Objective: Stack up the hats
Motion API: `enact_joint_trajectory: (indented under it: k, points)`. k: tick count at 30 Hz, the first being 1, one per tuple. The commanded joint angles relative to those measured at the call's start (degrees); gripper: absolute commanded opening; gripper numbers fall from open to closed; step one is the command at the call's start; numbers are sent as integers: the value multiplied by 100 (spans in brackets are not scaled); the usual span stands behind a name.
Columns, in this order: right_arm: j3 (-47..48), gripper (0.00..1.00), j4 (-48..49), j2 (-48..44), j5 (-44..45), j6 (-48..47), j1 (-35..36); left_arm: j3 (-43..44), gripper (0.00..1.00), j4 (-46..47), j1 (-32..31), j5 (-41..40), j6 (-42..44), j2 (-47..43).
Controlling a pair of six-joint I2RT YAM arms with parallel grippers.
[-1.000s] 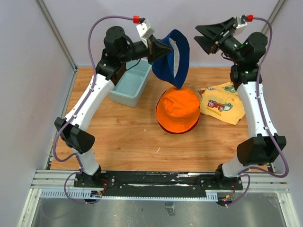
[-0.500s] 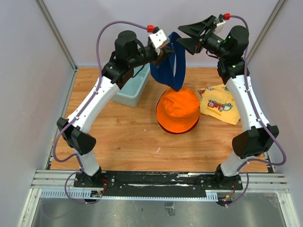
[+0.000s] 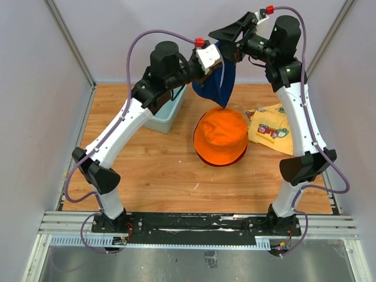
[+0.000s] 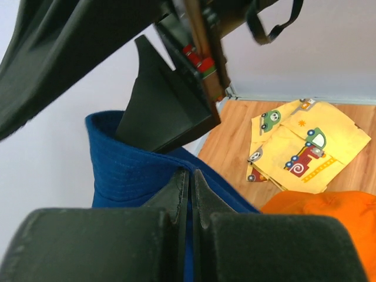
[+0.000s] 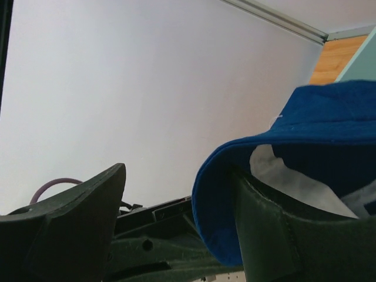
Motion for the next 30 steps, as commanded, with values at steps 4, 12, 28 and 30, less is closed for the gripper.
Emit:
enact_joint_trajectory:
  k: [4, 12, 28, 30]
  points:
    - [653, 59, -1046, 404, 129, -702, 174, -133, 1, 195, -234, -502, 521, -161]
    - [465, 12, -1077, 234, 394, -1096, 122, -1534, 0, 1118, -226, -1567, 853, -903]
    - [-1925, 1, 100, -1389, 615, -1581, -65, -3555, 0, 2305, 48, -2107, 463, -2063]
    - [-2505, 1, 337, -1759, 659, -1653, -115, -3758, 0, 2370, 47, -1986, 274, -2186]
